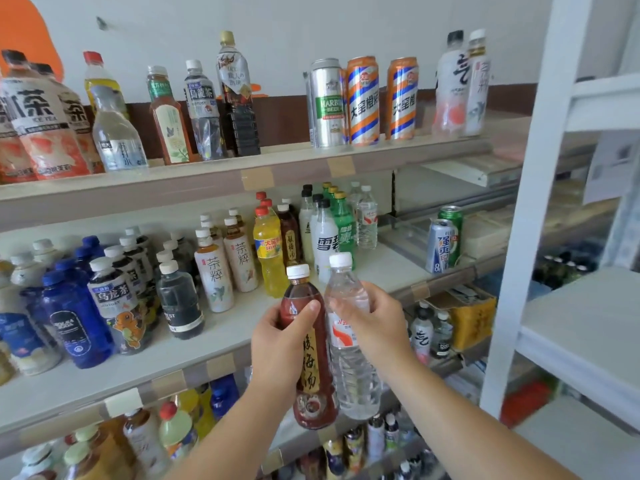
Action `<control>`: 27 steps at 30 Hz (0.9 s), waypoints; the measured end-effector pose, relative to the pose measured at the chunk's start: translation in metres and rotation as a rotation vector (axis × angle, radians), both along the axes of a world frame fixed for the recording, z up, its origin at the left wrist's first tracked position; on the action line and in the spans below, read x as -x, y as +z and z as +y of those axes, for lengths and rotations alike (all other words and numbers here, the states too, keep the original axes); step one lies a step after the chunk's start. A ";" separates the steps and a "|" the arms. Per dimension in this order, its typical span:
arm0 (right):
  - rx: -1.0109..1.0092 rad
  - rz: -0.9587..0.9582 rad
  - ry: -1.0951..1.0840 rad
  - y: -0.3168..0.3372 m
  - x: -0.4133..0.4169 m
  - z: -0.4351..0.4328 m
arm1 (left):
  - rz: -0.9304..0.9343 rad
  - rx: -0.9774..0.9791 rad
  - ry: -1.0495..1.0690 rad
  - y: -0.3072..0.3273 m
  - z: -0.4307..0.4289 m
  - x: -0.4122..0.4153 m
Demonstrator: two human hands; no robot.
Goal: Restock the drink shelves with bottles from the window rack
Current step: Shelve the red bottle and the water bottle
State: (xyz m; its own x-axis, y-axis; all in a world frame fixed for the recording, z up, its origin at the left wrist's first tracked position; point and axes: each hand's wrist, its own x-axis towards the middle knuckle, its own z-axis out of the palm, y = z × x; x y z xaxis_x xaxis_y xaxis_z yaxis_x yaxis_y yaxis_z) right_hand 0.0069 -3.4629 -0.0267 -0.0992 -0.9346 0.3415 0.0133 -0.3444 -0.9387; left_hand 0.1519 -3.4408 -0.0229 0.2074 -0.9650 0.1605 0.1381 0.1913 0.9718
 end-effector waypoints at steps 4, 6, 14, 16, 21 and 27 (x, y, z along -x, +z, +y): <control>-0.050 0.060 -0.027 -0.004 0.018 -0.017 | -0.014 -0.001 -0.019 -0.002 -0.018 0.019; -0.063 0.030 -0.050 -0.005 0.023 -0.030 | -0.001 0.006 -0.037 -0.001 -0.030 0.024; 0.011 -0.001 -0.156 0.004 0.038 -0.082 | -0.005 0.028 -0.120 0.005 -0.100 0.036; 0.013 -0.003 -0.197 0.008 0.042 -0.098 | 0.009 0.033 -0.155 0.005 -0.119 0.040; 0.005 0.015 -0.371 0.033 0.062 -0.152 | -0.002 0.047 -0.213 0.013 -0.159 0.048; -0.066 0.148 -0.396 0.058 0.080 -0.234 | 0.028 0.075 -0.226 0.026 -0.193 0.048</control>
